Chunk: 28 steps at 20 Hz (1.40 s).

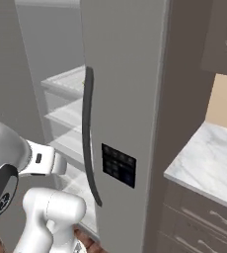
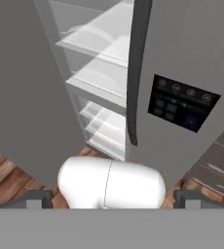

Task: Pick the kiwi and orange from the fridge and place them inside the tupperware on the counter.

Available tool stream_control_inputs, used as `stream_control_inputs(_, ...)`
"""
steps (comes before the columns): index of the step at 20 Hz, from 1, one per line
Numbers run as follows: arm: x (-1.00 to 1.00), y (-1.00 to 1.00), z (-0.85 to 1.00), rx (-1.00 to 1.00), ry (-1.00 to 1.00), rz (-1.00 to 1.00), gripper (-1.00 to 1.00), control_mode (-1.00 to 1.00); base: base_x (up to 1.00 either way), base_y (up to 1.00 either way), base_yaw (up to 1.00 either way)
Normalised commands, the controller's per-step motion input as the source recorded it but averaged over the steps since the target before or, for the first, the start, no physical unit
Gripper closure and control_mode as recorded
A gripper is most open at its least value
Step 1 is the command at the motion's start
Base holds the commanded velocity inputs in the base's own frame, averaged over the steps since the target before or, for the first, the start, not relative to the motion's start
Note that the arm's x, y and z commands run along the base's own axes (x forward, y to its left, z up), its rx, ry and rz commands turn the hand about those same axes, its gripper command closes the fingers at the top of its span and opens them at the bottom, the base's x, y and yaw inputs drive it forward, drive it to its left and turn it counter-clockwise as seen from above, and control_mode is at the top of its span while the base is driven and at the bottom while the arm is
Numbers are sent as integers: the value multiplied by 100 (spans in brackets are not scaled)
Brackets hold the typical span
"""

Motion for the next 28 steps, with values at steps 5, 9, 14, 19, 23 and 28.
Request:
stream_control_inputs(5,0,0,0,0,0,0,-100,100,16,44,-9)
stream_control_inputs(9,0,0,0,0,0,0,-100,100,6,6,-22)
stream_control_inputs(14,0,0,0,0,0,0,-100,100,22,38,-36)
stream_control_inputs(19,0,0,0,0,0,0,-100,100,20,76,-37)
stream_control_inputs(23,0,0,0,0,0,0,-100,100,6,45,-30)
stream_control_inputs(28,0,0,0,0,0,0,-100,100,3,-21,-12)
